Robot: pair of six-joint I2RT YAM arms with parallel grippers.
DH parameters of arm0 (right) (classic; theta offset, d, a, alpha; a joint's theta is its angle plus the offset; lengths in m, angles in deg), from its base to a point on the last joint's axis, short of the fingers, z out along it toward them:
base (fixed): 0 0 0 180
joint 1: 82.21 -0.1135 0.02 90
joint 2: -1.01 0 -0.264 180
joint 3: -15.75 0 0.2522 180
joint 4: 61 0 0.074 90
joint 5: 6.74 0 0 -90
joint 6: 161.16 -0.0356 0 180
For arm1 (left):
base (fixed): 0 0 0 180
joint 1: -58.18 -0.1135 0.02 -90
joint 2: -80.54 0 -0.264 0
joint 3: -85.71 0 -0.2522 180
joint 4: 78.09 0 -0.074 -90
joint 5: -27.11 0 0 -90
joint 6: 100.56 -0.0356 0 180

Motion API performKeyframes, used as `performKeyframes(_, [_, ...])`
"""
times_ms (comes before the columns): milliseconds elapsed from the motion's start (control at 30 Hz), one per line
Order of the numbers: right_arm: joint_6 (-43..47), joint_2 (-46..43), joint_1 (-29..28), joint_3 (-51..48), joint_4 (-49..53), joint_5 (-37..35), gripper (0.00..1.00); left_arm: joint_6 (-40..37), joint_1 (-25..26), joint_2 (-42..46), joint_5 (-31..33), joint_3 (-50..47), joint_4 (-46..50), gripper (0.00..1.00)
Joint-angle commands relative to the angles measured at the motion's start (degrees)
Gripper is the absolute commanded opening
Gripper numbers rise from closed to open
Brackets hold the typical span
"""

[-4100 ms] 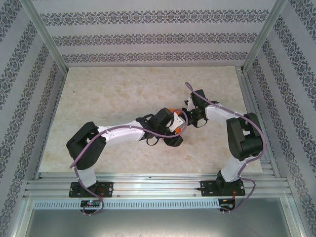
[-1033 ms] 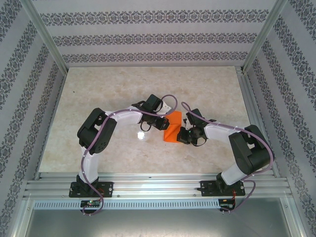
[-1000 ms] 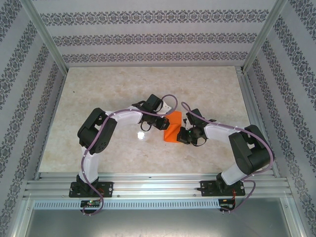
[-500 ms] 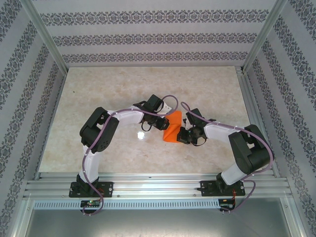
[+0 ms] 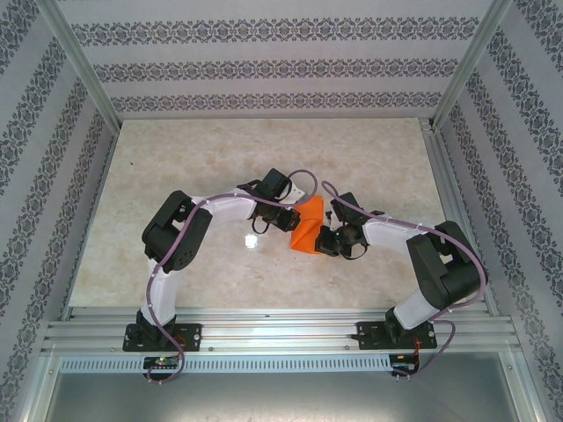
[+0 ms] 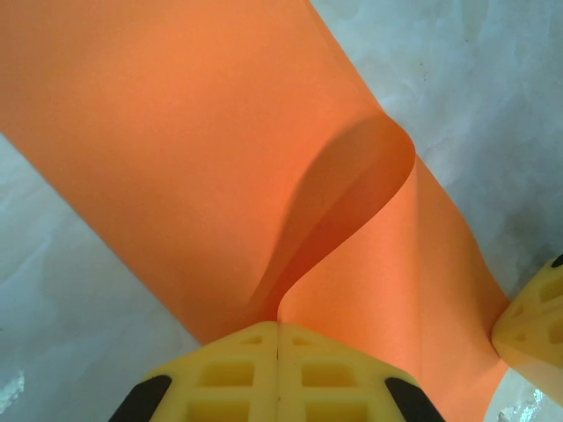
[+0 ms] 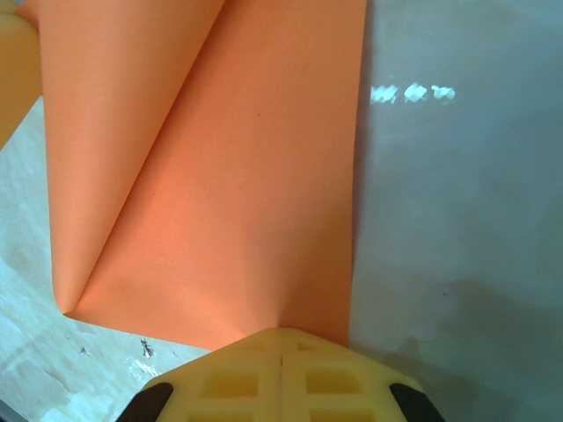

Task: Fold a paper plane with a square sheet of paper (fold left side to right side)
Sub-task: Fold the triangle a second time at the center of the table.

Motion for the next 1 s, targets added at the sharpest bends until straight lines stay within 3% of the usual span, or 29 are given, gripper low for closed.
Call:
performKeyframes(0, [1.26, 2.01, -0.54, -0.35, 3.26, -4.59, 0.02, -1.52, -0.71, 0.08, 1.03, 0.01, 0.58, 0.02])
performKeyframes(700, [1.61, 2.19, -0.62, 1.19, 2.91, -3.97, 0.06, -1.64, -0.64, -0.63, 0.98, -2.85, 0.01, 0.04])
performKeyframes(967, [1.66, 2.29, -0.63, 0.98, 2.82, -4.1, 0.06, -1.24, -0.61, 0.9, -1.76, -1.76, -1.08, 0.05])
